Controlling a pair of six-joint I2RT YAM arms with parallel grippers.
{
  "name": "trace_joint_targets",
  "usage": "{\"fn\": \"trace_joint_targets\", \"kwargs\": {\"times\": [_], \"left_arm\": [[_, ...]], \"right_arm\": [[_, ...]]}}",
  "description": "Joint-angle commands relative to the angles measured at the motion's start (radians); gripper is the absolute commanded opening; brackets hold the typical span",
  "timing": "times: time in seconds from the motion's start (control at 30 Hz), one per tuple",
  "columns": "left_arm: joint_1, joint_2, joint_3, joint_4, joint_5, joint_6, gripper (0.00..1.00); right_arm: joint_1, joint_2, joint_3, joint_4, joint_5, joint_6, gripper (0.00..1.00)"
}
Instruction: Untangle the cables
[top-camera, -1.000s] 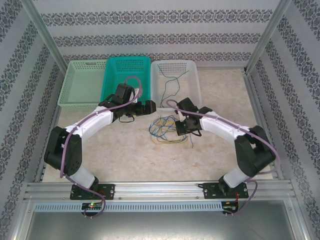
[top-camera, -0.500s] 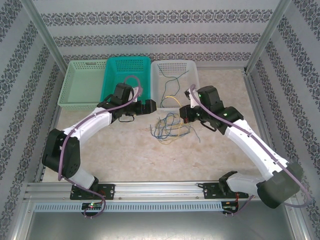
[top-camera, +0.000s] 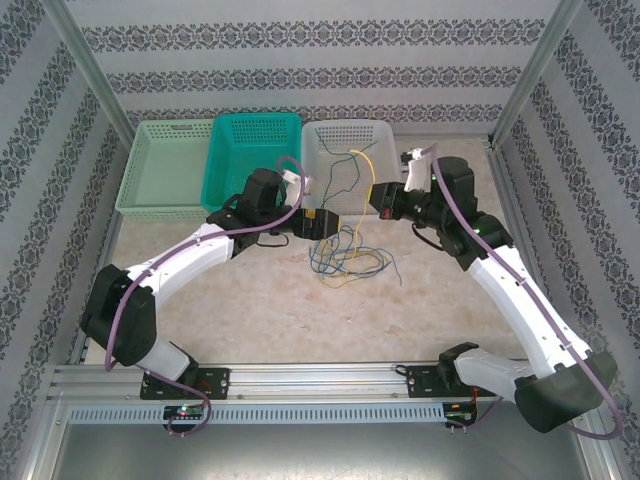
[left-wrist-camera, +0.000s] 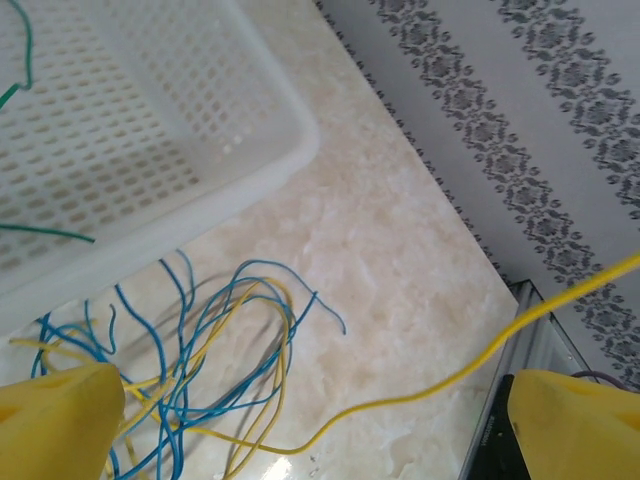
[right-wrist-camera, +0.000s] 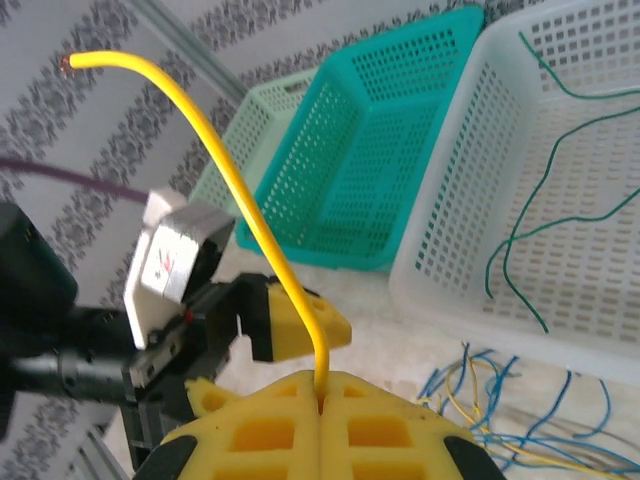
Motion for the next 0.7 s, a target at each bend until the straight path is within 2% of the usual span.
{"fn": "trace_joint_targets", "kwargs": {"times": [0.0, 0.17, 0.33, 0.5, 0.57, 0.67], "left_arm": [[-0.029, 0.004, 0.034, 0.098, 0.074, 0.034, 0.98], [-0.068, 0.048, 0.069, 0.150, 0.117, 0.019, 0.96], [-0.085, 0.092, 0.088, 0.269, 0.175, -0.055, 0.93], [-0.102, 0.126, 0.134, 0.226, 0.166, -0.033, 0.88], [-0.108, 0.135, 0.143, 0.226, 0.166, -0.034, 0.81], [-0.115, 0.141, 0.147, 0.253, 0.172, -0.044, 0.63]], "right_arm": [[-0.035, -0.004, 0.052, 0.078, -0.083, 0.085, 0.00], [-0.045, 0.020, 0.064, 0.144, -0.131, 0.164, 0.00], [-0.053, 0.050, 0.074, 0.186, -0.146, 0.229, 0.00], [-0.055, 0.078, 0.085, 0.249, -0.186, 0.292, 0.00], [-0.057, 0.081, 0.086, 0.273, -0.193, 0.311, 0.00], [-0.067, 0.086, 0.091, 0.287, -0.197, 0.331, 0.00]]}}
